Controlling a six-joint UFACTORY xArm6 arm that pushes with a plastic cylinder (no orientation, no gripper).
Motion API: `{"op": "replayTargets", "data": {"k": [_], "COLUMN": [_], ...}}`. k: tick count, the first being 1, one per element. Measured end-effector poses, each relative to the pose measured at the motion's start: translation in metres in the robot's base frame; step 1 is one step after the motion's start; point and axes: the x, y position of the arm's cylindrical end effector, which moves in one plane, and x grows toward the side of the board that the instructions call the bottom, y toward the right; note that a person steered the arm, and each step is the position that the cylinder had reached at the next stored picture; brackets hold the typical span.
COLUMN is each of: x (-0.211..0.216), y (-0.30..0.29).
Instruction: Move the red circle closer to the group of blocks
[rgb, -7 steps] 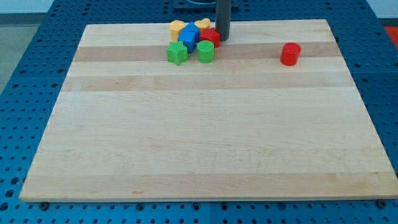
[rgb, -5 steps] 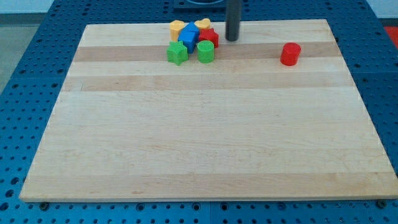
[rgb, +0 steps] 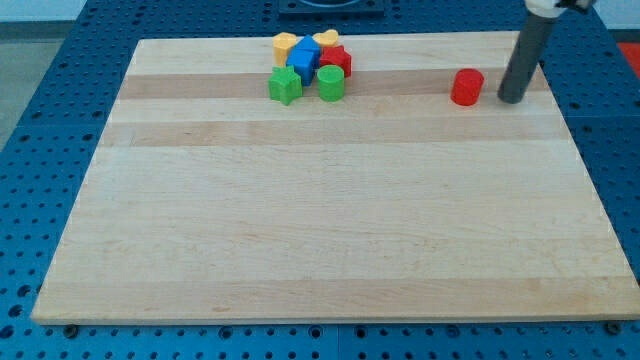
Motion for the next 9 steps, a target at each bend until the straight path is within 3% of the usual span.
{"op": "replayTargets", "data": {"k": [2,5,7,9], "x": [-0.004,-0.048,-0.068,-0.029], "y": [-0.068,-0.067,-0.107,-0.113]}}
